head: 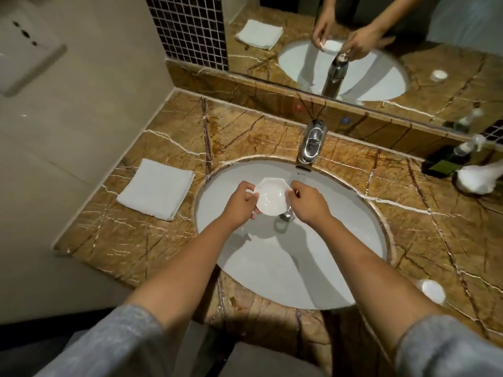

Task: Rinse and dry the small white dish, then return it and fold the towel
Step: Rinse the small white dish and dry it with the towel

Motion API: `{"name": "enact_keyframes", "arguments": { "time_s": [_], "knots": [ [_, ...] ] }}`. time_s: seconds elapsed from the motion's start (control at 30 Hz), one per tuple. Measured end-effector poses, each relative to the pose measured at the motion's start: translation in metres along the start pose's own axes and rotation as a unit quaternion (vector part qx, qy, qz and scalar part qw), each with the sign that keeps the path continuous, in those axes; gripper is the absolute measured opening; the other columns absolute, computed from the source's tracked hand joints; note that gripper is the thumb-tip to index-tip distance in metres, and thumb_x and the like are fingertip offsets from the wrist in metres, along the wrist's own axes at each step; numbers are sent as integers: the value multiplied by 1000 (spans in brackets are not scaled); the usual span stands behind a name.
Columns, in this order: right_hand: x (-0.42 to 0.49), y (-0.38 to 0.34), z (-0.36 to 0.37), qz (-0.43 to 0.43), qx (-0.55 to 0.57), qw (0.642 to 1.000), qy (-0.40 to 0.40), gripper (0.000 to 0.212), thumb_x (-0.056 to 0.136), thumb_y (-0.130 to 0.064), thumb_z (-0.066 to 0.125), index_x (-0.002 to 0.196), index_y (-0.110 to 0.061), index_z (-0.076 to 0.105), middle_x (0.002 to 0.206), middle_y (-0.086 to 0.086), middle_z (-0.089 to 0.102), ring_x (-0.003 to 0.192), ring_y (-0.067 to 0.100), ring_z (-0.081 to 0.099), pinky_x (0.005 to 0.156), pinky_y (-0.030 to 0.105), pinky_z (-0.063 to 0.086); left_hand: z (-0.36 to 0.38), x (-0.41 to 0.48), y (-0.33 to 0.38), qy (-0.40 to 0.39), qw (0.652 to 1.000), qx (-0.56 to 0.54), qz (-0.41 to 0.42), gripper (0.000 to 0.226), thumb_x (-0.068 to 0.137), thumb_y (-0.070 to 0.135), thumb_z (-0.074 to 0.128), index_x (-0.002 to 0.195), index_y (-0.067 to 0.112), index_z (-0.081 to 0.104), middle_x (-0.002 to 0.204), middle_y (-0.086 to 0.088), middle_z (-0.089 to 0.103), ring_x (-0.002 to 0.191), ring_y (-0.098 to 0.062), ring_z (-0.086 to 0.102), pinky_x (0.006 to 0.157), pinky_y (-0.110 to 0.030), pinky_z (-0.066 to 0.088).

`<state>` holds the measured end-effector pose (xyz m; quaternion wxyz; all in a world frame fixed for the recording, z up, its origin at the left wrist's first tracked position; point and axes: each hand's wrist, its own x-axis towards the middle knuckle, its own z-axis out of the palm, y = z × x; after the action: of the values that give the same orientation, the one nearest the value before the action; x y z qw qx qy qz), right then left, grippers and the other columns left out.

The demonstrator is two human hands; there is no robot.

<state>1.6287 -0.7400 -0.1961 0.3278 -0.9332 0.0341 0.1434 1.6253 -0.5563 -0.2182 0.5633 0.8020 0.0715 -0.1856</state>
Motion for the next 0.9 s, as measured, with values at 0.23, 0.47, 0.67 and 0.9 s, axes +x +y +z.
{"name": "enact_keyframes", "arguments": {
  "time_s": [0.23, 0.47, 0.67, 0.9],
  "knots": [
    [20, -74, 43, -71, -37, 997, 21, 25, 96, -30, 38, 77, -14, 43, 64, 3, 50, 68, 33, 51, 51, 33, 30, -67, -10, -16, 92, 995, -29, -19, 23, 102, 23, 37, 91, 9, 50, 64, -4, 54, 55, -20, 55, 43, -21, 47],
    [31, -158, 111, -162, -59, 985, -25, 21, 96, -33, 39, 92, -17, 52, 75, 3, 52, 71, 31, 48, 56, 32, 32, -147, -47, -58, 223, 972, -37, -56, 26, 103, 21, 31, 92, 6, 48, 69, -12, 50, 46, -13, 47, 39, -17, 39],
    [28, -212, 164, -220, -69, 970, -76, 24, 96, -31, 41, 78, -16, 42, 70, 5, 50, 70, 30, 47, 53, 33, 28, -195, -71, -99, 304, 941, -66, -136, 36, 102, 32, 31, 125, 12, 51, 98, -24, 61, 62, -27, 57, 58, -31, 46],
    [44, -239, 196, -249, -53, 967, -26, 35, 96, -38, 43, 75, -11, 52, 79, 10, 57, 79, 32, 55, 59, 33, 34, -227, -89, -121, 351, 917, -90, -165, 25, 100, 40, 32, 108, 30, 54, 109, -17, 64, 73, -32, 65, 63, -35, 50]
  ]
}}
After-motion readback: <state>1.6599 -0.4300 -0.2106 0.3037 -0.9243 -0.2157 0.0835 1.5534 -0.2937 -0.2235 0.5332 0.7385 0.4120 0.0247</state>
